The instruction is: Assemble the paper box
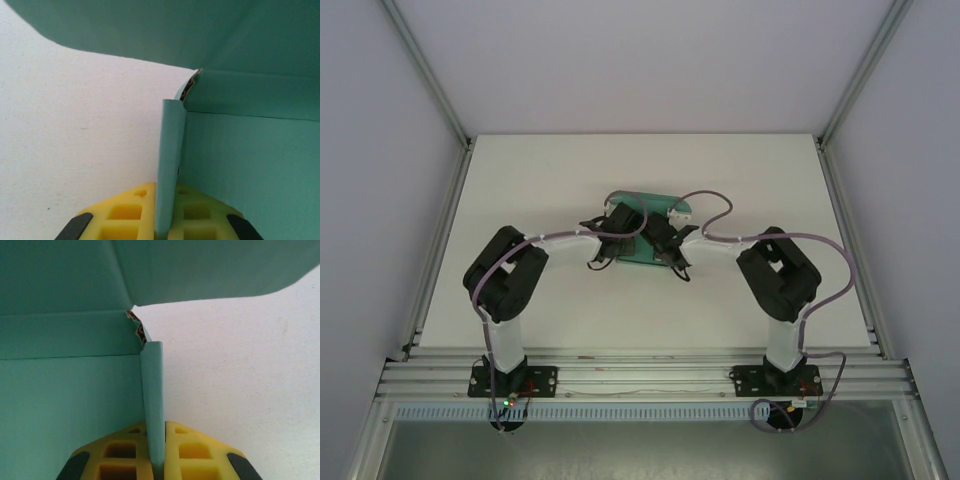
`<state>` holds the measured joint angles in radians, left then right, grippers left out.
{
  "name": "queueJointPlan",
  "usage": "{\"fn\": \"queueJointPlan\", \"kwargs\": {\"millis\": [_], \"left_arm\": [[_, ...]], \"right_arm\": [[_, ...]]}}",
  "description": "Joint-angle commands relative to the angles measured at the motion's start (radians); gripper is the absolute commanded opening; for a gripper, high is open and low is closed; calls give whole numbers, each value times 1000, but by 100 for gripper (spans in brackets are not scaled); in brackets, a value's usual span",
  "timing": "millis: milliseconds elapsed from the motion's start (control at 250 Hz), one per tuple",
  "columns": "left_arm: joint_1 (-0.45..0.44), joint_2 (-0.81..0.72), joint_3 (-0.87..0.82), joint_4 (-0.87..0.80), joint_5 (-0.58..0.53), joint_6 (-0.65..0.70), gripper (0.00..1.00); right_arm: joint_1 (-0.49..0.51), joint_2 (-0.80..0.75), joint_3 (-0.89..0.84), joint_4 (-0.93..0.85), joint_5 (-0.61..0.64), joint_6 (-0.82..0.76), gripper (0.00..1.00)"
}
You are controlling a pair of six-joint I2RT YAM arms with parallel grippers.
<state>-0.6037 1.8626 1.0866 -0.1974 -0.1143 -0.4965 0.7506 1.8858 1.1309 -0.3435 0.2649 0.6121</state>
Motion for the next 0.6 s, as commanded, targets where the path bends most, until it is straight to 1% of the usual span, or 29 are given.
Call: {"fn": "queueJointPlan", "kwargs": {"millis": [0,64,148,268,368,468,536,596], "left_arm": [[-51,-31,-70,-34,-183,-1,0],[-50,-40,-77,-22,-160,-6,0],[-42,-33,-84,-7,-136,-21,0],[-34,0,-56,-27,-116,-39,0],[-34,6,-52,-9,-70,-27,0],[-40,23,-20,-48,-96,-10,0],[-45,26,-12,-58,-102,-1,0],[-50,13,-19,-46,-90,-3,0]], "right_arm": [[-47,-7,-49,-48,59,-12,0],[-62,-30,-89,15,25,-7,0],[-88,-69,-161,142,-70,-3,0],[-97,-102,-228,255,-109,-5,0],[-97,-100,-223,255,-107,-12,0],[-100,-97,-208,246,-108,-19,0],[-97,-102,-197,244,-113,-26,8],[-95,-113,-191,237,-98,-23,8]]}}
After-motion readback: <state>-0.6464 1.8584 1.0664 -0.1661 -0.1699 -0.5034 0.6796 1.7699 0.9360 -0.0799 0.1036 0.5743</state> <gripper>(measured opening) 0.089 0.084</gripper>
